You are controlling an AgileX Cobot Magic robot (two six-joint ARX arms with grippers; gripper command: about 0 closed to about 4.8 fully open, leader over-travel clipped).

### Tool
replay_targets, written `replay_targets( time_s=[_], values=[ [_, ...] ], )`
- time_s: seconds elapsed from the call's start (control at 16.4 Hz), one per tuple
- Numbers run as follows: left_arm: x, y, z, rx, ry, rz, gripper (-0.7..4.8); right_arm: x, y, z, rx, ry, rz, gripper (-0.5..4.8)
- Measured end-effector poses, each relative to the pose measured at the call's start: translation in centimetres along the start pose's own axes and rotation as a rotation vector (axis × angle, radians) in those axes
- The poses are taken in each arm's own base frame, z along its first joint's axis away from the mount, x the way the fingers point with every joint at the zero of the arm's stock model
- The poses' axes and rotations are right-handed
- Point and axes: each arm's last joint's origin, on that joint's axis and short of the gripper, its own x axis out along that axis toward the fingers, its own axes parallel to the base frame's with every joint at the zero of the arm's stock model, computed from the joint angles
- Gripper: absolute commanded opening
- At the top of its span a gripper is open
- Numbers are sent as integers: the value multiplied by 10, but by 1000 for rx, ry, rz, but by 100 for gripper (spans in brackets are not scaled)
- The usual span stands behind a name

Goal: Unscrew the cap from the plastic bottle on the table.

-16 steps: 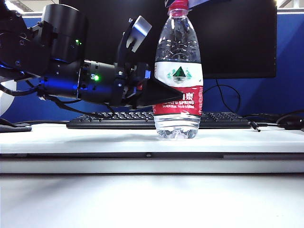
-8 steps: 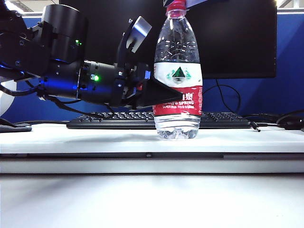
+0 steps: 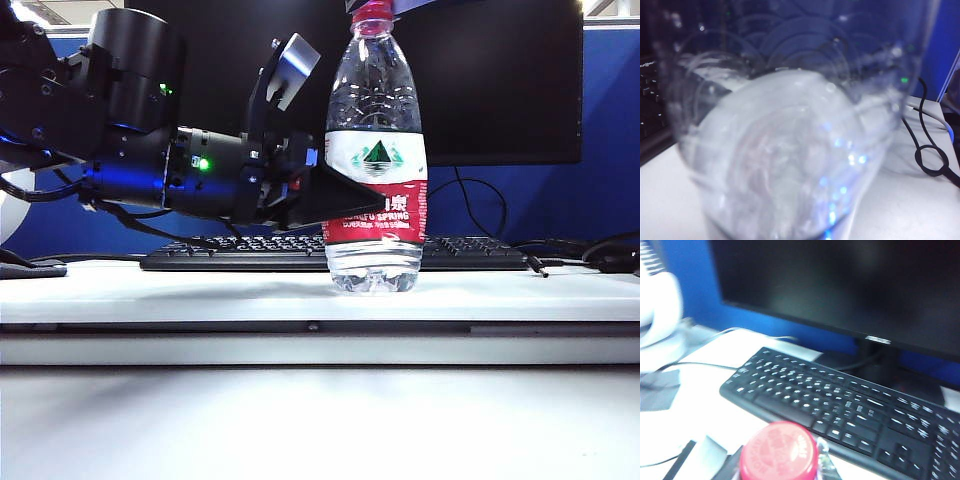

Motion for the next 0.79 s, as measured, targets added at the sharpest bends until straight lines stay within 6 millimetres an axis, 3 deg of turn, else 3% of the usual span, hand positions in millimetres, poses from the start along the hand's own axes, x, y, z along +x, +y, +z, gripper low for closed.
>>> replay_targets(
  time_s=[0.3,0.79],
  values=[
    [0,0,-1,-5,6,0,35,7,-27,1,2,28,228,143],
    [0,0,-1,1,5,0,35,6,-65,3,43,60,444,143]
  ],
)
